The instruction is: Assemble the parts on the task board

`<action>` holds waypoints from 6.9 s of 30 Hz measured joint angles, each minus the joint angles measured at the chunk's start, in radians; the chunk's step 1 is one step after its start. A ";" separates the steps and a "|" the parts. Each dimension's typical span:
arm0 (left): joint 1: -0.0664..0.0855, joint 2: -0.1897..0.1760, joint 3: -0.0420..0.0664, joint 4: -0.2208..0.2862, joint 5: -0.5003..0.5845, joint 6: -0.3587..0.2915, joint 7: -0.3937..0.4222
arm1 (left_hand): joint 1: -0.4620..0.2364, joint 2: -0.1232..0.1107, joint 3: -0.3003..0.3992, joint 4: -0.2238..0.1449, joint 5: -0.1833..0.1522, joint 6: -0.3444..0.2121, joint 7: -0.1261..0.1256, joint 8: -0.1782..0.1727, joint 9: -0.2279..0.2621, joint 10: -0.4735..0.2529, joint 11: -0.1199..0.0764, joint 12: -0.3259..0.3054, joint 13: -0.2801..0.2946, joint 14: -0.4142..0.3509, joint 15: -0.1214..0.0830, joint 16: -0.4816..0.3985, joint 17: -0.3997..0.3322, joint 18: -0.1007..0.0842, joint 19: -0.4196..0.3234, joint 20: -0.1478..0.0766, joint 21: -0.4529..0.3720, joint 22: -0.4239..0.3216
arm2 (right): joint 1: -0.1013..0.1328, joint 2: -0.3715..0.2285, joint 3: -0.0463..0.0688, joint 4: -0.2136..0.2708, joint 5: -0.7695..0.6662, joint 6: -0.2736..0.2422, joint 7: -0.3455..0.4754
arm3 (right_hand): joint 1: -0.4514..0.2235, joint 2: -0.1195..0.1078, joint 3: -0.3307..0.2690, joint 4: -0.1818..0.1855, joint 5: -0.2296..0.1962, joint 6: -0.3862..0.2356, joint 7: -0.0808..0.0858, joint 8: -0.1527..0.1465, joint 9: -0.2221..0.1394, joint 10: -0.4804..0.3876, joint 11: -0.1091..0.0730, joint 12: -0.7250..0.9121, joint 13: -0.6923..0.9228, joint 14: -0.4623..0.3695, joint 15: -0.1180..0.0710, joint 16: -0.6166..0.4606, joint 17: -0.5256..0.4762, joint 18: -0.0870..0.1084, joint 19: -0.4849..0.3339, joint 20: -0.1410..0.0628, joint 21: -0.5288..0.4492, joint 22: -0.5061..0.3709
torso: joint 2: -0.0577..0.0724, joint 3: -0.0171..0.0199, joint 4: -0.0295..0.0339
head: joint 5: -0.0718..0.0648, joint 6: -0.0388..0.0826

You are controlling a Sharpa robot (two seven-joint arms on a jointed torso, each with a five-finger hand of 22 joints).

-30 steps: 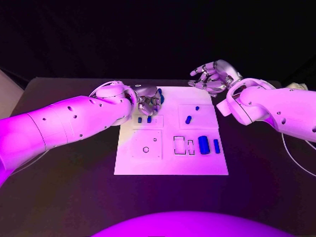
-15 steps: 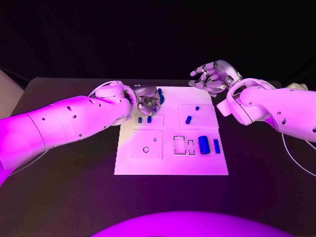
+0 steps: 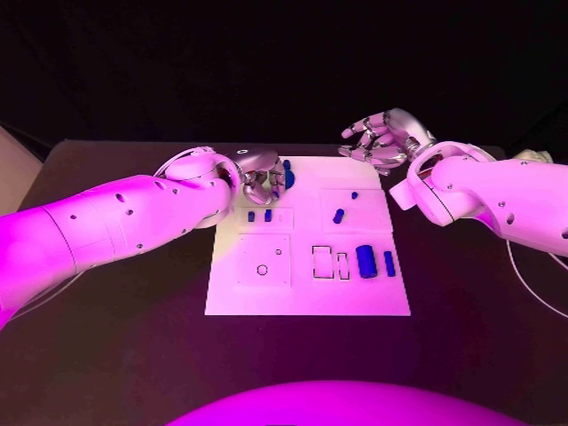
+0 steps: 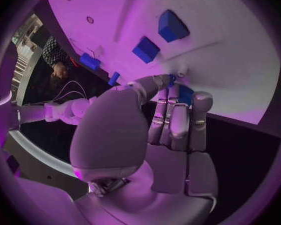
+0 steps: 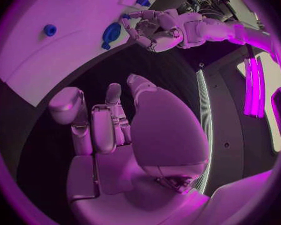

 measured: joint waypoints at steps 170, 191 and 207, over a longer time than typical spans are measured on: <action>-0.003 -0.084 0.012 0.036 0.115 0.067 0.037 | -0.071 -0.004 -0.003 -0.004 -0.001 -0.037 0.034 -0.088 0.006 -0.077 0.023 -0.164 0.011 -0.077 0.045 -0.030 -0.151 0.001 -0.092 0.034 -0.058 -0.106 | 0.000 -0.008 0.000 -0.001 0.000 0.001 0.001 | -0.004 -0.004 0.000 0.000 0.000 -0.002 -0.002 0.000 0.000 0.003 0.003 -0.006 -0.009 0.000 0.000 -0.008 0.000 0.000 0.000 0.000 -0.004 -0.003 | -0.001 -0.0006 0.0028 | 0.004 -0.006; -0.006 -0.097 0.013 0.049 0.123 0.052 0.038 | -0.080 -0.014 -0.003 -0.005 0.003 -0.037 0.034 -0.084 0.011 -0.142 0.038 -0.194 -0.001 -0.088 0.056 -0.030 -0.173 0.001 -0.101 0.043 -0.071 -0.124 | 0.000 -0.008 0.000 -0.003 0.000 0.001 0.001 | -0.004 -0.004 0.008 0.000 0.000 -0.002 -0.002 0.000 0.002 0.004 0.004 -0.006 -0.019 -0.004 -0.004 -0.008 -0.002 0.000 0.000 0.000 -0.011 -0.007 | -0.001 0.0002 0.0029 | 0.005 -0.004; -0.006 -0.100 0.015 0.053 0.136 0.030 0.043 | -0.084 -0.018 -0.006 -0.002 0.003 -0.045 0.041 -0.089 0.011 -0.162 0.039 -0.195 -0.003 -0.099 0.059 -0.034 -0.188 0.001 -0.111 0.046 -0.079 -0.134 | 0.000 -0.006 0.000 -0.004 0.000 0.001 0.001 | -0.004 -0.004 0.008 0.000 0.000 -0.002 -0.002 0.000 0.002 0.004 0.004 -0.006 -0.019 -0.004 -0.004 -0.008 -0.002 0.000 0.000 0.000 -0.011 -0.007 | -0.001 0.0000 0.0023 | 0.005 -0.002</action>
